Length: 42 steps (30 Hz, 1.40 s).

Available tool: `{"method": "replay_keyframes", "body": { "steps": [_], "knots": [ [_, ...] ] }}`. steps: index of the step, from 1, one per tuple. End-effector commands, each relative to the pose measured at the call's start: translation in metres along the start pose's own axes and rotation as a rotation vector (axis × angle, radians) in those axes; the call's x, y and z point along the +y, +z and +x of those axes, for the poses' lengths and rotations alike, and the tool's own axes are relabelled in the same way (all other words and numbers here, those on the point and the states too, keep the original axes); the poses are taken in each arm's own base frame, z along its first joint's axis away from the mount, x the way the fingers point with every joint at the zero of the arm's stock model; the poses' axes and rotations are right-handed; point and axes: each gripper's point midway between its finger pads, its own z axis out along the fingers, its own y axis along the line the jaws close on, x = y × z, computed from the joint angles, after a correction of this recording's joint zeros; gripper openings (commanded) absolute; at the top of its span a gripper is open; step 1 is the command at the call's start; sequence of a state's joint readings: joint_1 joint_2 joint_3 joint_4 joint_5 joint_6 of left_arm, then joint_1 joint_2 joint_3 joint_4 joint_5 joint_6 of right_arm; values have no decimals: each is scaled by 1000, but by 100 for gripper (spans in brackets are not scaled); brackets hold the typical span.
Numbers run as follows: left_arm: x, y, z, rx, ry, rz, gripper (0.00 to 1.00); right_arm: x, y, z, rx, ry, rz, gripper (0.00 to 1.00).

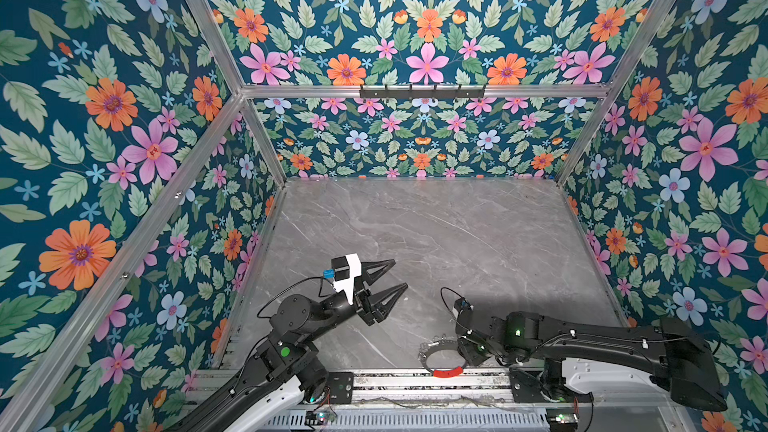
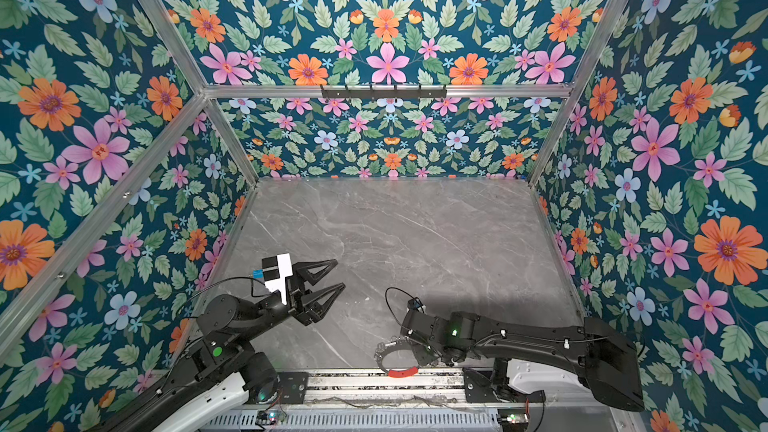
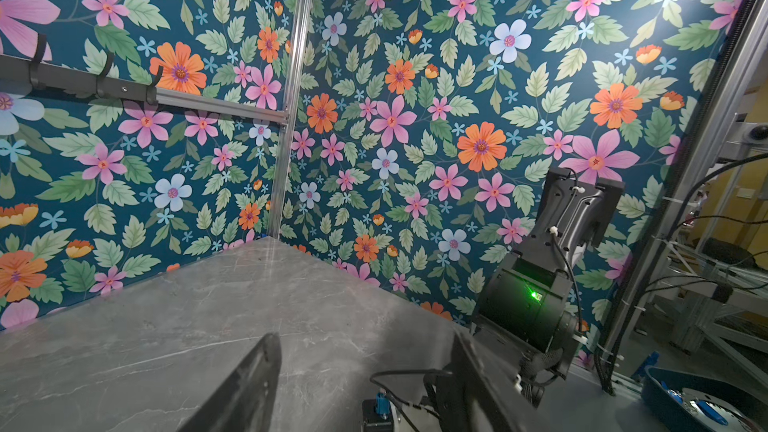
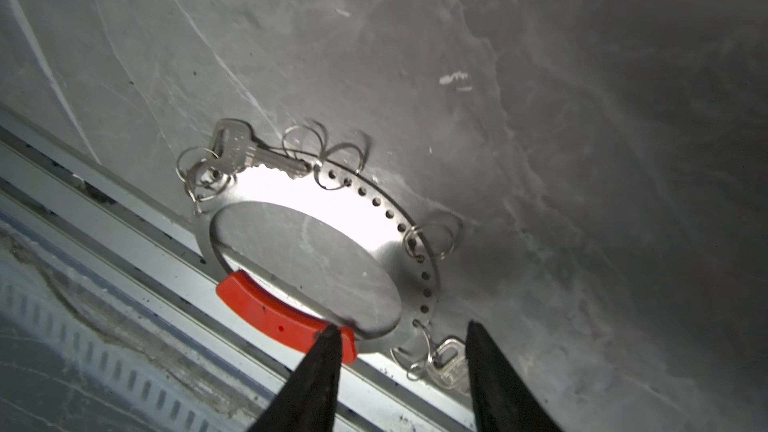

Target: Remove the keys from the keyring

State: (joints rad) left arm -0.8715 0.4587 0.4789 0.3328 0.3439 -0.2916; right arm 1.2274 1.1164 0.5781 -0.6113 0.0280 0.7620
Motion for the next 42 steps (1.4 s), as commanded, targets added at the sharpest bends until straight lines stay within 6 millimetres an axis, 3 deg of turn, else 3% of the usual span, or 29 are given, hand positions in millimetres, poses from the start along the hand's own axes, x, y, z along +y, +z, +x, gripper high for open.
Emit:
{"method": "replay_keyframes", "body": {
  "steps": [1,6,9,17,24,28,36,42],
  "knots": [
    [-1,0,-3,-8,9,4,69,-1,3,17,60,91,-28,47],
    [-1,1,-1,-2,8,4,69,1,8,22,90,135,-78,43],
    [-1,1,-1,3,8,3,69,1,12,23,103,155,-97,33],
    [0,2,1,9,12,1,69,-1,15,30,154,139,-83,30],
    [1,2,1,9,13,-6,71,-7,18,31,168,121,-37,12],
    [1,2,0,8,10,-3,73,-7,12,21,121,98,-28,0],
    [1,4,2,10,2,3,75,-4,-14,-12,-31,33,-37,0],
    [0,6,8,29,-15,13,77,14,-55,-48,-201,-83,-105,0]
  ]
}}
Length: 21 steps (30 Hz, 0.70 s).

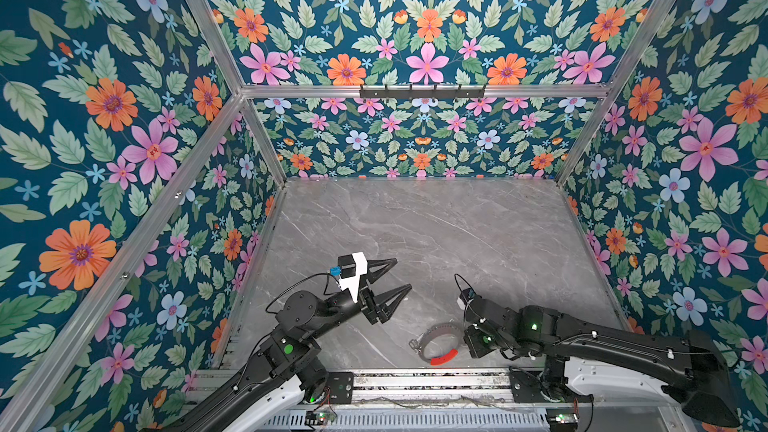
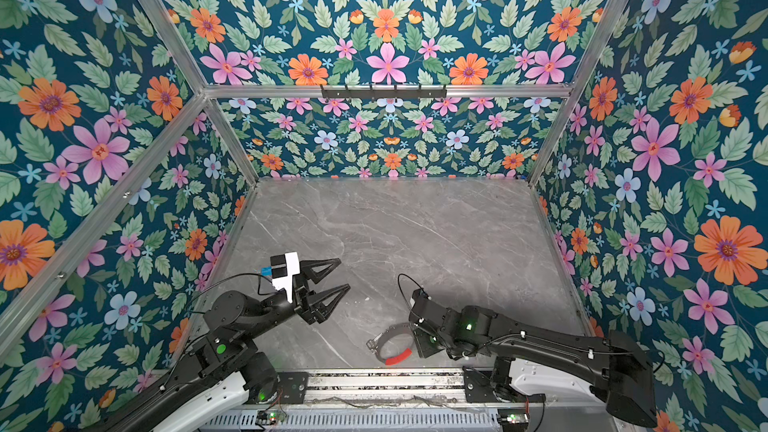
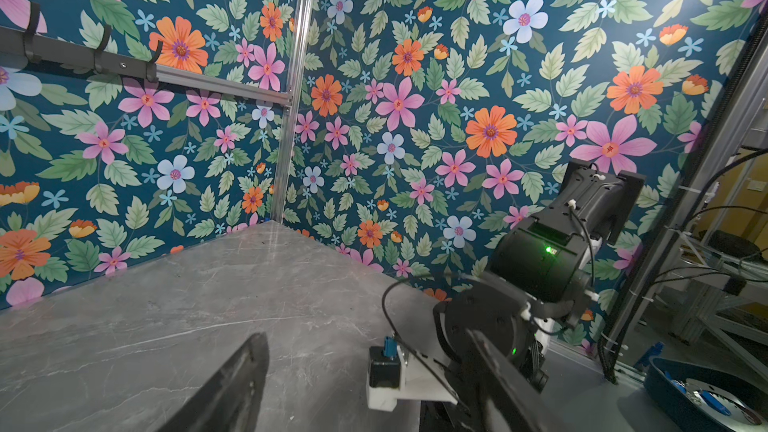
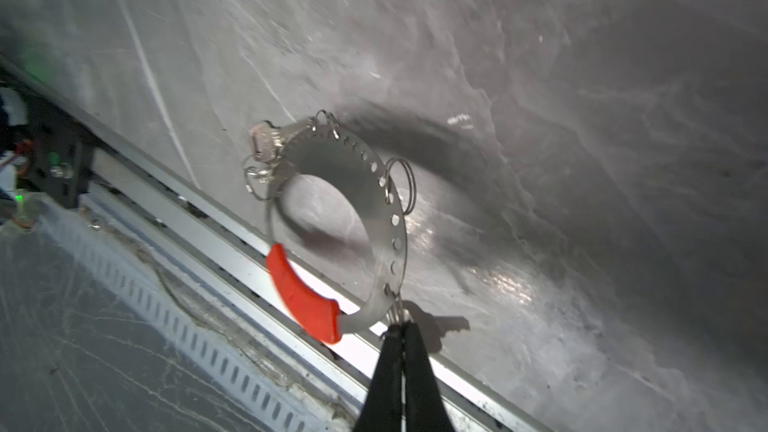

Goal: Remove the keys from the keyring
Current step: 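Pinch the disc edge near the red grip with the right gripper and lift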

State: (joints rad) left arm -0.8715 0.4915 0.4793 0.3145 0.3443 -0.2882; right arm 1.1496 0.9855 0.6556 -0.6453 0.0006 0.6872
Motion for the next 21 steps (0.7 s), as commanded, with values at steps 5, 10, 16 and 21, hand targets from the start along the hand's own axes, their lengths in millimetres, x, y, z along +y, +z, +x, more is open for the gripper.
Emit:
{"method": "replay_keyframes", "body": {
  "steps": [5,10,16,21],
  "knots": [
    [-7,7,10,35,-49,59,79,23,-41,-49,-197,-191,-54,0],
    [-6,13,29,87,-101,82,81,35,-66,-70,-282,-226,-110,0],
    [-6,26,62,198,-197,124,83,41,-89,-79,-330,-260,-137,0],
    [-8,34,84,271,-248,164,84,52,-104,-84,-349,-306,-174,0]
  ]
}}
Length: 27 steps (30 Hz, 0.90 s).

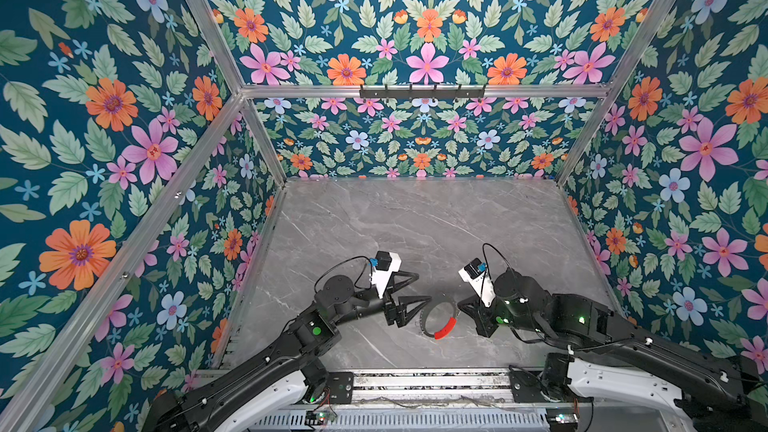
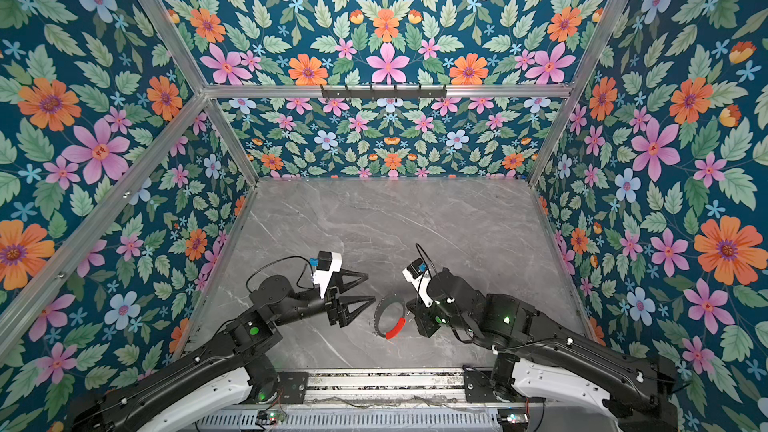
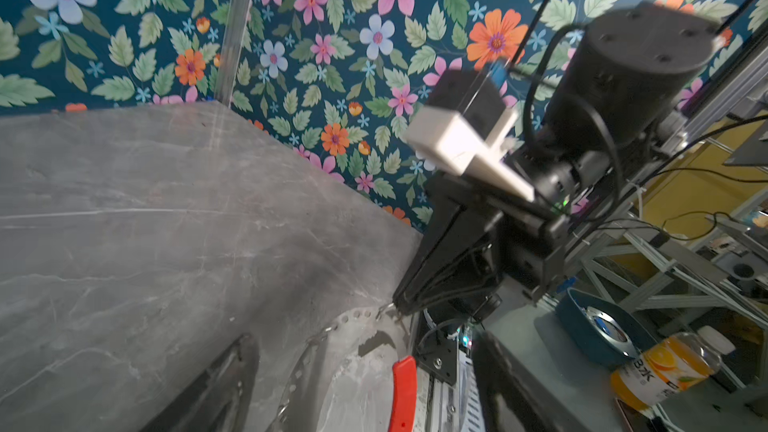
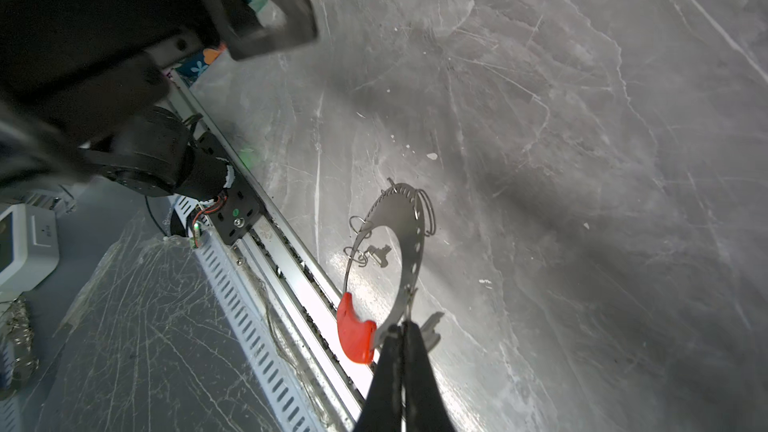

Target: Remove the keys from the keyring

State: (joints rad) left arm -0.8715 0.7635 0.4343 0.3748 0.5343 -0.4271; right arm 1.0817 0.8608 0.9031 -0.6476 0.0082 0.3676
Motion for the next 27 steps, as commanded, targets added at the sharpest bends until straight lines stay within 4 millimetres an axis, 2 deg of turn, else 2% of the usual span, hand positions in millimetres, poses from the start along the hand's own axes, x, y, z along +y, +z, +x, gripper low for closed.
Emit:
{"method": "replay_keyframes", "body": {
  "steps": [1,9,23,27],
  "knots": [
    [-11,5,-5,-3,-9,72,84,9,-5,-7,-10,-46,-39,0],
    [-5,15,0,58,-12,53,84,23,-14,-20,-34,-71,-100,0],
    [-4,24,13,163,0,75,88,44,-34,-24,-56,-131,-222,0],
    [-18,28,17,190,-23,177,85,44,-37,-30,-85,-135,-220,0]
  ]
}}
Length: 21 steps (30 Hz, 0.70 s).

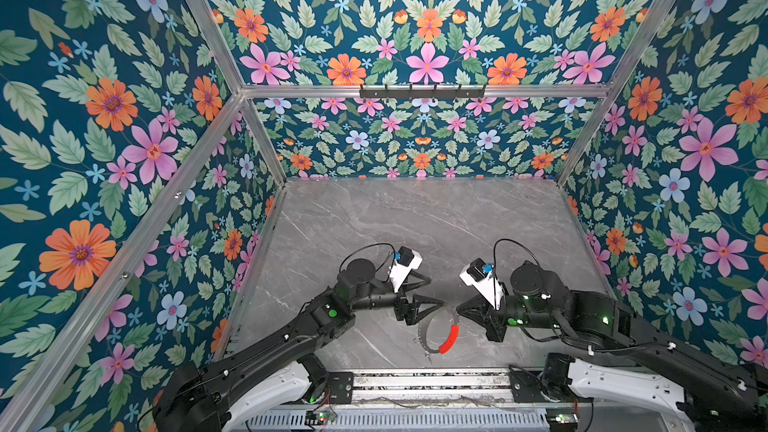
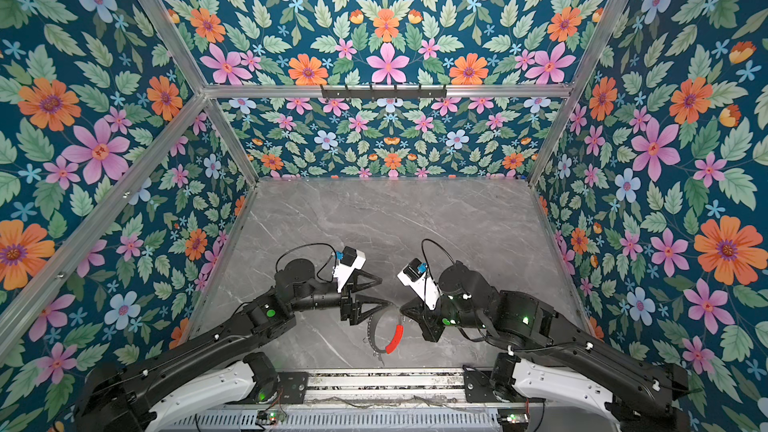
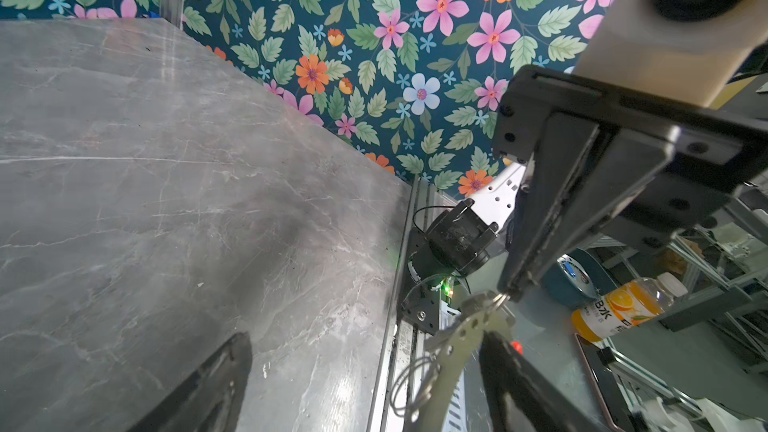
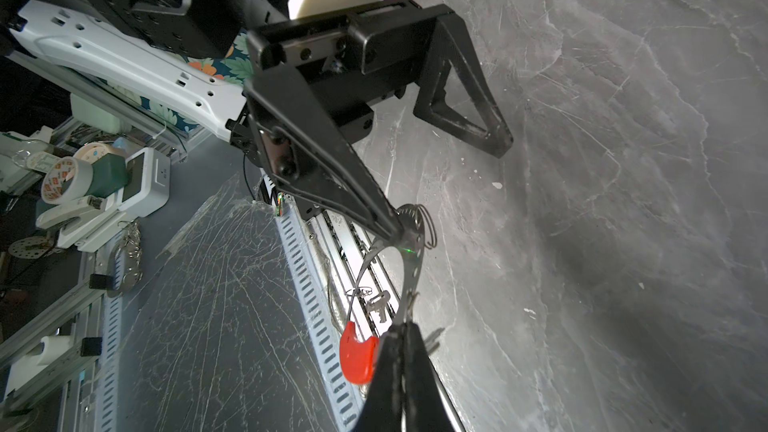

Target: Remove the keys from the keyring

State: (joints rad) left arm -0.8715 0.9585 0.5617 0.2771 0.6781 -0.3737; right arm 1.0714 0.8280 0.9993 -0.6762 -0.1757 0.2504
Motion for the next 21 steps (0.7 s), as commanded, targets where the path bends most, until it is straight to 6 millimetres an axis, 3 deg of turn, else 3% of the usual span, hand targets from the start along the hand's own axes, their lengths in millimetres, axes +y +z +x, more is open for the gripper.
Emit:
{"method": "replay_keyframes", "body": {
  "steps": [1,5,13,17,18,20,21],
  "knots": [
    [-25,1,-3,3,17,149,81,3,-2,-14,-56,-21,-12,0],
    [-52,-6,-7,-9,22,299,61,-6,0,-17,-76,-6,15,0],
    [-40,6,1,40,-41,263,4,-8,6,-26,-117,19,-10,0],
    [-30,8,-1,53,-11,185,0,-21,2,-29,-157,38,64,0],
    [-29,7,-3,55,-1,171,0,-24,-2,-30,-175,39,86,4],
    [-32,4,-7,67,19,155,0,-28,-12,-31,-210,32,110,39],
    [-34,3,-8,76,27,158,0,-28,-15,-30,-225,28,113,48]
  ]
}}
